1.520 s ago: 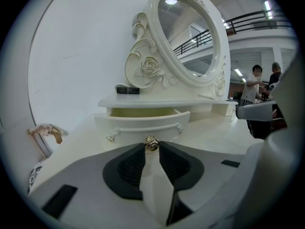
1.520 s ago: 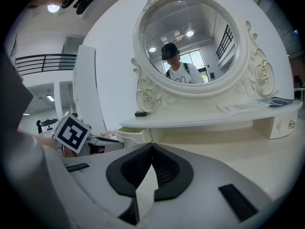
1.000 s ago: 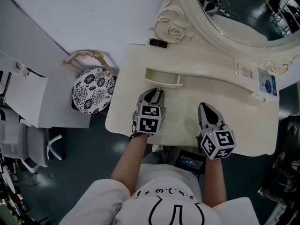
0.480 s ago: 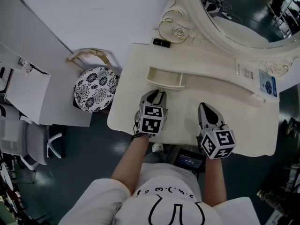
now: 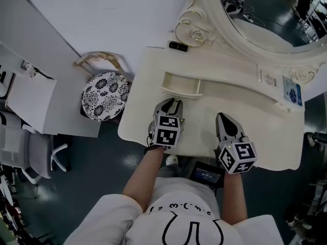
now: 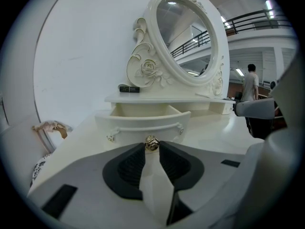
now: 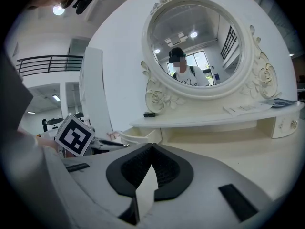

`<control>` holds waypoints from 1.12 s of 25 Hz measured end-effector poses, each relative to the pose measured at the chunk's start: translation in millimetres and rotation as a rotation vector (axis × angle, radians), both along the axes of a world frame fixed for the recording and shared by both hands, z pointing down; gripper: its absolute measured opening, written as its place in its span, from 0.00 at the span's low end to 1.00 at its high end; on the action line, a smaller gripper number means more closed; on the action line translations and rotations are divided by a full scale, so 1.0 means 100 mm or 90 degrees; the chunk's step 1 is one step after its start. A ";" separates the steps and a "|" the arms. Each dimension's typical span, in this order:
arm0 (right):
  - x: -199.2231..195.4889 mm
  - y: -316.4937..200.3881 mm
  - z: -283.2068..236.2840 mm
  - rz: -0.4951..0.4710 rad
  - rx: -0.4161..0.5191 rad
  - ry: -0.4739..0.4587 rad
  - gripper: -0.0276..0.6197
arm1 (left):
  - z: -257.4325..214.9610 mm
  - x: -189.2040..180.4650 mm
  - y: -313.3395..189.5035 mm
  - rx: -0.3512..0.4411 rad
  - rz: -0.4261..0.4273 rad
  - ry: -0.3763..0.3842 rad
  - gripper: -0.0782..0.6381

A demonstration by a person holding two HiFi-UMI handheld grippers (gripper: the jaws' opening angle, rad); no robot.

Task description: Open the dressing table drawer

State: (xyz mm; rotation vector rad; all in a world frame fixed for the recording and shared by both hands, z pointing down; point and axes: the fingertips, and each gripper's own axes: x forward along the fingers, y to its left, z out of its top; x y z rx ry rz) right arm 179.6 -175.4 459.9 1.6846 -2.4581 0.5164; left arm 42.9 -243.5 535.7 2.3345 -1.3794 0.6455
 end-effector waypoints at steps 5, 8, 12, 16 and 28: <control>-0.02 0.01 -0.02 -0.001 0.003 -0.004 0.08 | -0.01 0.00 0.00 0.001 -0.008 0.006 0.26; -0.03 0.03 -0.02 0.001 0.005 -0.003 0.08 | -0.01 0.00 0.00 0.000 -0.012 0.019 0.27; -0.05 0.08 -0.04 0.007 0.005 -0.003 0.08 | -0.01 0.01 0.03 -0.002 -0.005 0.023 0.27; -0.07 0.14 -0.02 0.010 0.000 -0.001 0.08 | -0.01 0.01 0.04 -0.001 -0.002 0.029 0.28; -0.11 0.25 -0.11 0.017 0.000 -0.004 0.08 | -0.13 -0.13 0.12 0.008 -0.030 0.054 0.33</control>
